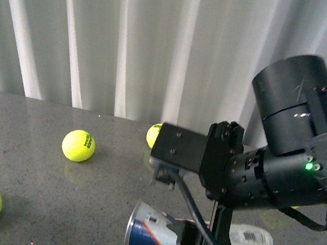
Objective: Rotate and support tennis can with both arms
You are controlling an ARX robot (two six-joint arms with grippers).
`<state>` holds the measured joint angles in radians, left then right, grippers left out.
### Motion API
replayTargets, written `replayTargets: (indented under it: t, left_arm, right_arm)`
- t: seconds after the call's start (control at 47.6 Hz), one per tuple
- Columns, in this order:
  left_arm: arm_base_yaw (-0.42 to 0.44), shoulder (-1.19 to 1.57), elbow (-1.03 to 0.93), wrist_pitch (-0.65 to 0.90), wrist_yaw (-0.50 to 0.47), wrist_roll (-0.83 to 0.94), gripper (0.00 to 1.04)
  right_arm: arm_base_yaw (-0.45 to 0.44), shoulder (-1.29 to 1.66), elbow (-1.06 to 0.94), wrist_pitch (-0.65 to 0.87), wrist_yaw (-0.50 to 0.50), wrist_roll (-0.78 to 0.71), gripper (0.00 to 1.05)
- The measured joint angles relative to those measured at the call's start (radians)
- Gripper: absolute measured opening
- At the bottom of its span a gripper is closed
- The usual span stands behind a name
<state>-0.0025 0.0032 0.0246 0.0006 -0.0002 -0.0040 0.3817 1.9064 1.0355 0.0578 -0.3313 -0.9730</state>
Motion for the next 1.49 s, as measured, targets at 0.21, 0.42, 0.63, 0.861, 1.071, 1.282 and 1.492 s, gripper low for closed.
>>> replayTargets:
  t: [0.21,0.42,0.63,0.861,1.071,1.282,1.492]
  left_arm:
    - [0.000,0.000,0.000,0.000,0.000,0.000,0.98]
    - [0.000,0.000,0.000,0.000,0.000,0.000,0.98]
    - [0.000,0.000,0.000,0.000,0.000,0.000,0.98]
    - [0.000,0.000,0.000,0.000,0.000,0.000,0.98]
    - [0.000,0.000,0.000,0.000,-0.002,0.000,0.98]
    - [0.000,0.000,0.000,0.000,0.000,0.000,0.98]
    - [0.000,0.000,0.000,0.000,0.000,0.000,0.98]
  right_arm:
    - [-0.041,-0.227,-0.080,0.007,-0.042,0.414,0.98]
    - [-0.139,-0.497,-0.223,-0.031,-0.014,0.718,0.98]
    - [-0.300,-0.793,-0.420,-0.021,0.082,0.942,0.98]
    - [-0.366,-0.936,-0.575,0.050,0.195,0.964,0.98]
    - [-0.377,-0.944,-0.748,0.511,0.327,0.964,0.76]
    - [-0.381,-1.061,-0.867,0.613,0.331,0.964,0.37]
    - [-0.381,-1.169,-0.930,0.565,0.331,0.962,0.03]
